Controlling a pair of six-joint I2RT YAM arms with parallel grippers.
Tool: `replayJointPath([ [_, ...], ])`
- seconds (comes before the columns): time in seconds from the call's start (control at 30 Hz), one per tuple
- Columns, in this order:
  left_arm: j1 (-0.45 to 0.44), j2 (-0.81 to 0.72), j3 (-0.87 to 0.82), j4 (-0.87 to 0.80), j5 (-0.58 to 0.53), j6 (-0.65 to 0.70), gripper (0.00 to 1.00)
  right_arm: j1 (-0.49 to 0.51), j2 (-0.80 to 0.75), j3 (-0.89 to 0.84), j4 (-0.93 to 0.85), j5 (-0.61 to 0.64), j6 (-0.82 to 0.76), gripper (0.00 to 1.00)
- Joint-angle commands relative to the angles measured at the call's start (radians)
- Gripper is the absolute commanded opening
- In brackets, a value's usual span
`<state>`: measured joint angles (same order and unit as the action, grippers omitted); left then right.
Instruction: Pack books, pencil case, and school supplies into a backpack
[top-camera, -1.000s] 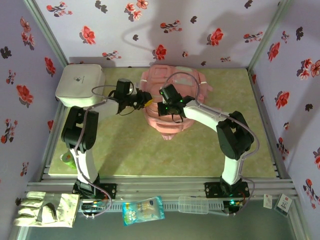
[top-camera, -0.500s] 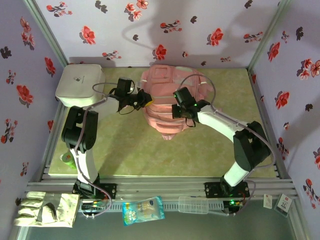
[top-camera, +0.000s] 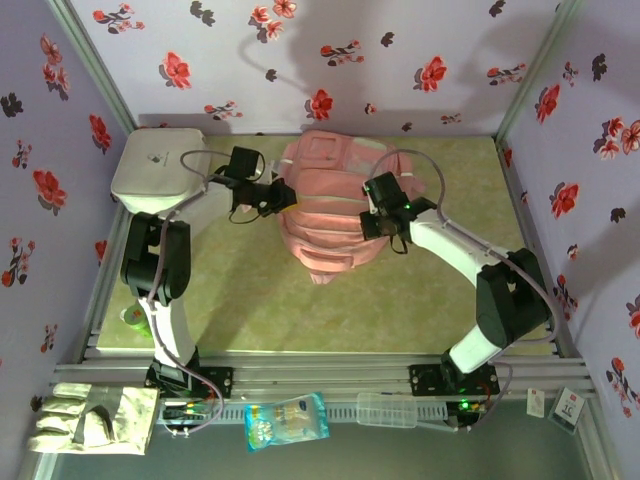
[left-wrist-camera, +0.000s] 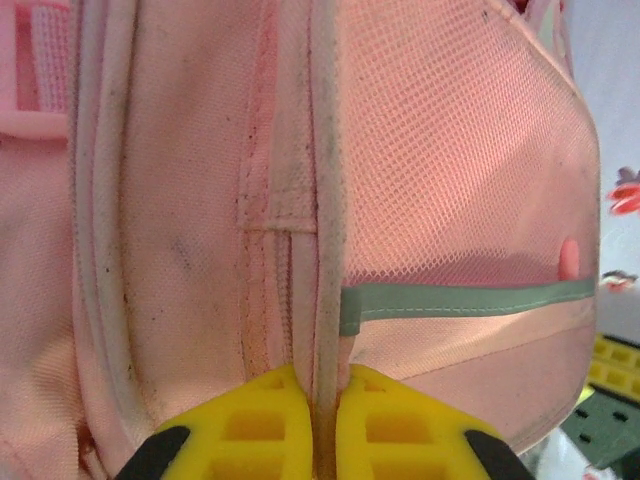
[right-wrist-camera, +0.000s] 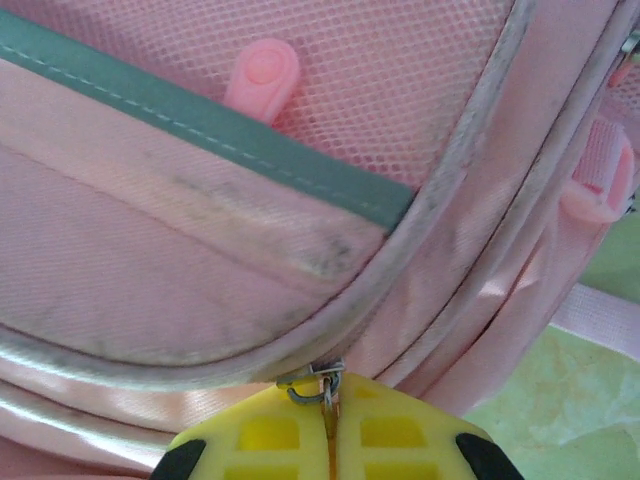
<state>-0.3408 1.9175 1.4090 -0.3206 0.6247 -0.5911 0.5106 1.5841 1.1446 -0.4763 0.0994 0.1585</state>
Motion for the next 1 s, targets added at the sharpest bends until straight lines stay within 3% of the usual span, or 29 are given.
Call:
replayJointPath([
  [0.0,0.038,-0.022,0.047,-0.209,-0.086,0.198,0.0,-0.04,-0.007,0.038,-0.078,0.037,-0.077,0.0],
  [0.23,0.042,0.016,0.107,-0.314,-0.085,0.313,0.0,-0.1,0.036,0.089,-0.058,0.052,-0.105,0.0],
  [0.47,0.041,0.044,0.123,-0.367,-0.056,0.406,0.0,-0.171,0.125,0.199,-0.092,-0.061,-0.057,0.01],
  [0.67,0.027,0.064,0.135,-0.402,-0.054,0.452,0.0,-0.195,0.186,0.267,-0.115,-0.015,-0.02,0.02],
  [0.8,0.023,0.064,0.152,-0.412,-0.054,0.463,0.0,-0.195,0.17,0.269,-0.119,-0.018,-0.011,0.04],
  [0.97,0.013,0.063,0.189,-0.419,-0.041,0.485,0.0,-0.198,0.045,0.158,-0.079,-0.006,-0.012,0.0],
])
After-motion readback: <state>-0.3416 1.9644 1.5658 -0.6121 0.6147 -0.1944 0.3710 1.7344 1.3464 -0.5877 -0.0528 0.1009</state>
